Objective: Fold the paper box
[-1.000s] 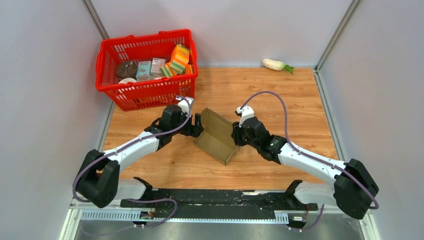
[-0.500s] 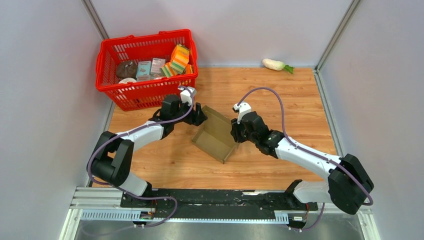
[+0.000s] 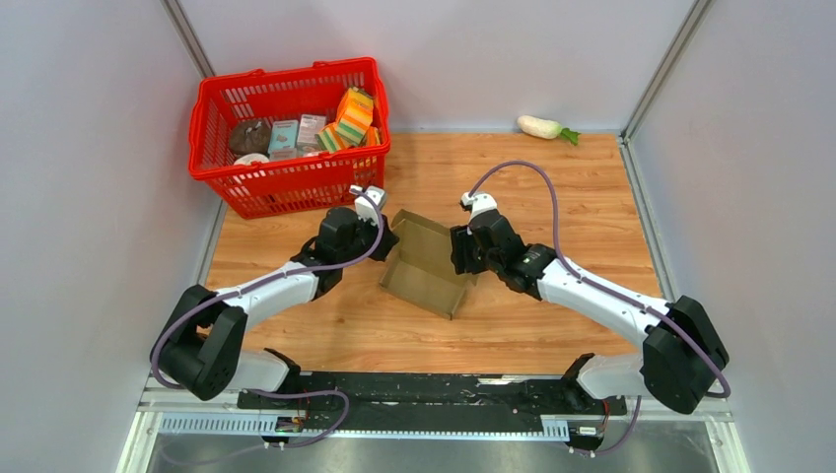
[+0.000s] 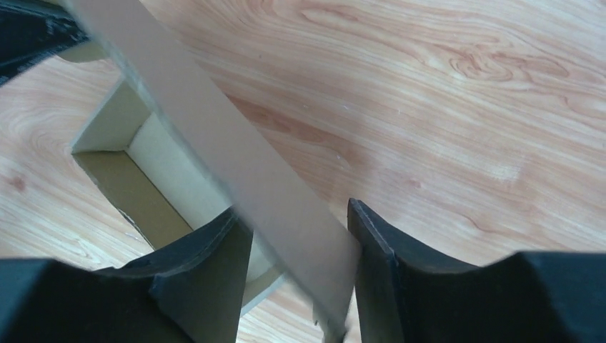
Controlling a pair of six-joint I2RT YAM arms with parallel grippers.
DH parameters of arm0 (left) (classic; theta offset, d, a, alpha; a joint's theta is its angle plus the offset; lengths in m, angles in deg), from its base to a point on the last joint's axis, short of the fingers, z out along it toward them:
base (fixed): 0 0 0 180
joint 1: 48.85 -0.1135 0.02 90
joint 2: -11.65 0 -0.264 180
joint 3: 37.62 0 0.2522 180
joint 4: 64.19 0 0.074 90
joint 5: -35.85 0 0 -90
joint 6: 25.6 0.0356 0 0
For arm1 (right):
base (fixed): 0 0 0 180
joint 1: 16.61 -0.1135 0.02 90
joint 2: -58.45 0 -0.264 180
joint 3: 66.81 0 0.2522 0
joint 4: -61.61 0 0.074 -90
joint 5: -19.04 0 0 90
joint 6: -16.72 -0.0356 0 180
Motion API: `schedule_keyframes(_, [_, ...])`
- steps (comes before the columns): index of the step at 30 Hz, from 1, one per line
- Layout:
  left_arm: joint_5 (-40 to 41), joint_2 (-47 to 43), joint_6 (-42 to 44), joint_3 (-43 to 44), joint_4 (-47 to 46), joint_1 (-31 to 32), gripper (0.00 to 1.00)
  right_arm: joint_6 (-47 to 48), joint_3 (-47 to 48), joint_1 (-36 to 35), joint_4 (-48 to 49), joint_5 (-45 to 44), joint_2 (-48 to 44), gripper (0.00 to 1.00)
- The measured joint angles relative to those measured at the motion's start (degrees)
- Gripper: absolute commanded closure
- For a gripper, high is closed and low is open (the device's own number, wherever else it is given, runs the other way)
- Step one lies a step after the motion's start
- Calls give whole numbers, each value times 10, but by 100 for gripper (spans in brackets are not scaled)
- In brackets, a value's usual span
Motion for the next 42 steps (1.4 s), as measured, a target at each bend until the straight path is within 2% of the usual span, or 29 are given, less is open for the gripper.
schedule_keyframes(2, [11,-8,-2,-5,-4,6,83,-5,2,1,-16,-2,-2,45])
schedule_keyframes(6, [19,-9,-3,-8,-9,8,73,-7,2,6,-45,1,-14,45])
schedule_keyframes(8, [20,-9,-3,-8,-10,8,72,-7,0,10,-49,3,-25,48])
schedule_keyframes(14, [21,-11,-5,-9,-10,10,82,-6,-6,22,-51,12,-34,67])
schedule_keyframes(22, [55,-17,-3,-11,-1,50,84,-32,-8,23,-64,21,-28,62])
schedule_keyframes(25, [67,-20,-4,-11,2,64,85,-41,-13,23,-74,24,-30,69])
schedule_keyframes(26, [70,-20,-5,-11,3,67,86,-44,-15,23,-78,24,-33,77])
schedule_keyframes(28, [80,-22,-7,-11,7,73,90,-49,-18,23,-82,24,-37,84])
schedule_keyframes(32, [114,-34,-17,-16,17,88,96,-72,-24,23,-85,25,-38,93])
schedule_keyframes(39, [209,-42,-63,-31,-3,137,98,-144,-26,14,-90,-14,-37,92])
schedule_keyframes(42, [236,-40,-81,-37,-17,150,98,-177,-26,1,-96,-45,-37,84])
